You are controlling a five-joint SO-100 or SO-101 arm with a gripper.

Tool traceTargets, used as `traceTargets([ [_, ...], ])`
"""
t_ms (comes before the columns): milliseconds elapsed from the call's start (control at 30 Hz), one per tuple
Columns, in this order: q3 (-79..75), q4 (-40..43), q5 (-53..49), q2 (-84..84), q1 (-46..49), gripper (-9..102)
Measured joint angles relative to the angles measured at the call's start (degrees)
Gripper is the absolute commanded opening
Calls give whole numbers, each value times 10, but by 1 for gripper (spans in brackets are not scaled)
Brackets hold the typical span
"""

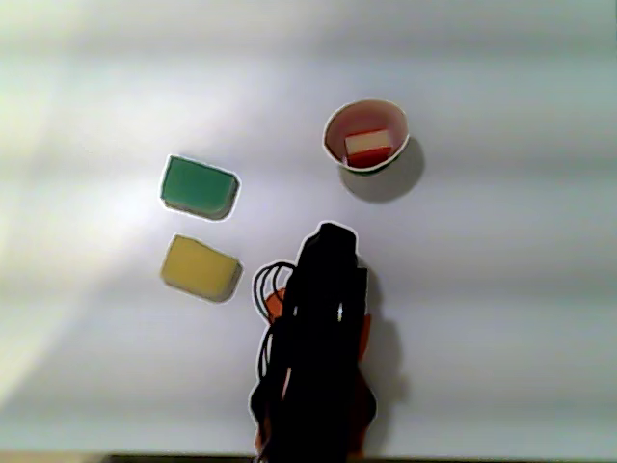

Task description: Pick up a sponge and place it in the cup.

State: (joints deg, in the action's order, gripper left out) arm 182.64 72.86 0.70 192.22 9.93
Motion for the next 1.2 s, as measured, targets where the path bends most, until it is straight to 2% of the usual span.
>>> traceTargets([
  [500, 0, 0, 0, 0, -31, 0],
  [1200, 0, 0, -5, 0, -27, 0],
])
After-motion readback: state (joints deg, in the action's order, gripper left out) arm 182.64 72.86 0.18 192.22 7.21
